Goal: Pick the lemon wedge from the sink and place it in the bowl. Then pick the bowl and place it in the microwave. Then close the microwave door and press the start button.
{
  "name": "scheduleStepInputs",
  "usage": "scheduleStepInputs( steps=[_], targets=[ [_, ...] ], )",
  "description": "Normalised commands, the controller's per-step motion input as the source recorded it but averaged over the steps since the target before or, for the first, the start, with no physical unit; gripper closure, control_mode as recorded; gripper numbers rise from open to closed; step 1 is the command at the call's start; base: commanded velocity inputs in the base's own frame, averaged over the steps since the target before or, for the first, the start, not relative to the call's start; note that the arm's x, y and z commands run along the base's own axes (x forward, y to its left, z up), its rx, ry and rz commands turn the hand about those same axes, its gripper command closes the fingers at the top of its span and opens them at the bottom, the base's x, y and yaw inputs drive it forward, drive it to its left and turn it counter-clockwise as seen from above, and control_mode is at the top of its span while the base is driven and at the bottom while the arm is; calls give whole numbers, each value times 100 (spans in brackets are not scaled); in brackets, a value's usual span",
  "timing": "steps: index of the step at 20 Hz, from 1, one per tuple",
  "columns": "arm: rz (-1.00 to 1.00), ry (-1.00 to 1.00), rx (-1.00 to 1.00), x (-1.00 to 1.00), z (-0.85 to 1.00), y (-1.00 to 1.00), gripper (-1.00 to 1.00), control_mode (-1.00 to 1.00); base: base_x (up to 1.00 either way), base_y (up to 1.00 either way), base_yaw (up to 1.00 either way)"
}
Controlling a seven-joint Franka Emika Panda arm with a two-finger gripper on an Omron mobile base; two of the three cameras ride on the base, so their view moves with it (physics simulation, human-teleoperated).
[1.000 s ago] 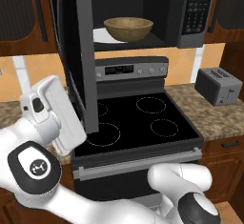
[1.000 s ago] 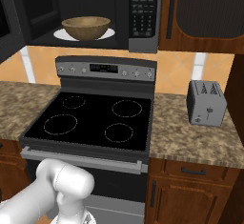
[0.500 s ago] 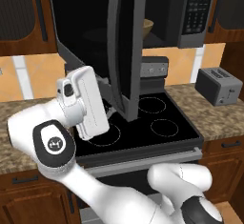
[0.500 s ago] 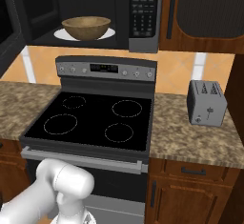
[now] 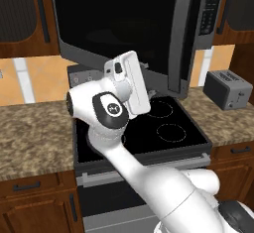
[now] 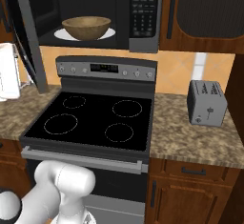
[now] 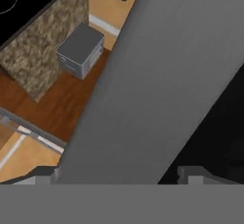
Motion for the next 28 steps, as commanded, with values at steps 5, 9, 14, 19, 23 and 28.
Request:
scheduleStepInputs(
  steps=[5,9,14,19,23,28],
  targets=[
    [10,37,0,100,0,-99,-100,-100,0,0,0],
    [9,50,0,100,-3,-72,-100,-100,0,0,0],
    [19,41,2,100,11,-55,-100,-100,0,0,0],
    [33,25,3,99,20,-43,-100,-100,0,0,0],
    [38,18,0,71,3,-29,-100,-100,0,0,0],
    [37,13,0,80,-13,-6,-100,-100,0,0,0]
  ],
)
